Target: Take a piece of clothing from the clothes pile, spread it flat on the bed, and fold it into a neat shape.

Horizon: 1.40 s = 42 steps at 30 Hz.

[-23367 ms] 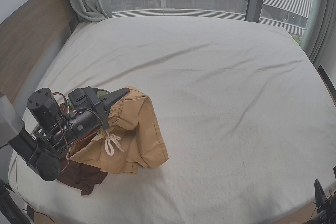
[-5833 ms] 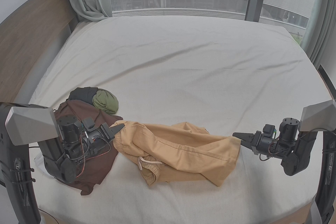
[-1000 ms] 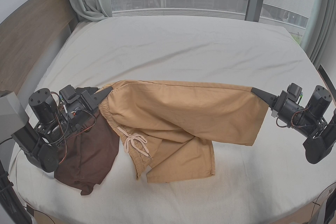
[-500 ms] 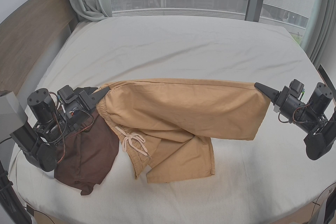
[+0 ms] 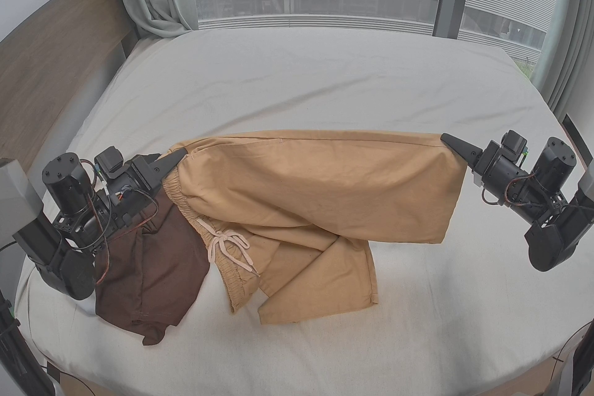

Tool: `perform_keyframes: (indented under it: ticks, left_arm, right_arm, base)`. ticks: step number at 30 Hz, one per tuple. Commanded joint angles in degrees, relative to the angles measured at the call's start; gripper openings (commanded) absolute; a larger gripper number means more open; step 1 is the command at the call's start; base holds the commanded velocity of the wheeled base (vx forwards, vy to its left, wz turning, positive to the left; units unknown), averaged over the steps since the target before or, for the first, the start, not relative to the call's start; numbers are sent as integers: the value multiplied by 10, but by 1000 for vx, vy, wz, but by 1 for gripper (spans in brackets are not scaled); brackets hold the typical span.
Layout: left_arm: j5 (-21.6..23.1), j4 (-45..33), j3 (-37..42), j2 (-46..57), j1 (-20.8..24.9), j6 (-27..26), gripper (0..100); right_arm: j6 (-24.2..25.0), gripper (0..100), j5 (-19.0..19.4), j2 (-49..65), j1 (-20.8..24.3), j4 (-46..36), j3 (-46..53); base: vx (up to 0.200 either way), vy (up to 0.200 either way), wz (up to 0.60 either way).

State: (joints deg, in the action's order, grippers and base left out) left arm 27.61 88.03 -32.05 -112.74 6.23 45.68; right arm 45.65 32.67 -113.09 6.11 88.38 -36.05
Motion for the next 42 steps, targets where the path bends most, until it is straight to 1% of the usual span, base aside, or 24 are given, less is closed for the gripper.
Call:
perform_keyframes:
  ticks: [1,10,18,26,30,32,38,42]
  left_arm:
    - [3,-1,0,6,-5,0,0]
    - [3,1,-3,0,-9,0,0]
    - [1,5,-21,-27,-6,0,0]
    - [-5,5,-88,-74,-2,3,0]
    - [-5,4,-104,-91,-3,4,0]
    - [-5,5,-119,-109,-4,5,0]
    - [-5,3,-166,-144,-5,5,0]
    - [-4,1,-201,-165,-3,6,0]
  right_arm:
    - [0,0,-1,-19,0,-1,-19]
    - [0,0,-1,-22,0,-1,-26]
    - [0,0,-2,-61,0,-1,-75]
    - [7,0,-2,-107,-1,-10,-136]
    - [18,0,-2,-123,-1,-10,-159]
    - [25,0,-2,-140,-1,-11,-179]
    - [26,0,-2,-187,-7,-13,-238]
    - [26,0,-2,-210,-9,-37,-279]
  base:
    - [0,0,0]
    - [0,0,0]
    - [0,0,0]
    - [0,0,0]
    - [0,0,0]
    - [0,0,0]
    - [0,0,0]
    - [0,0,0]
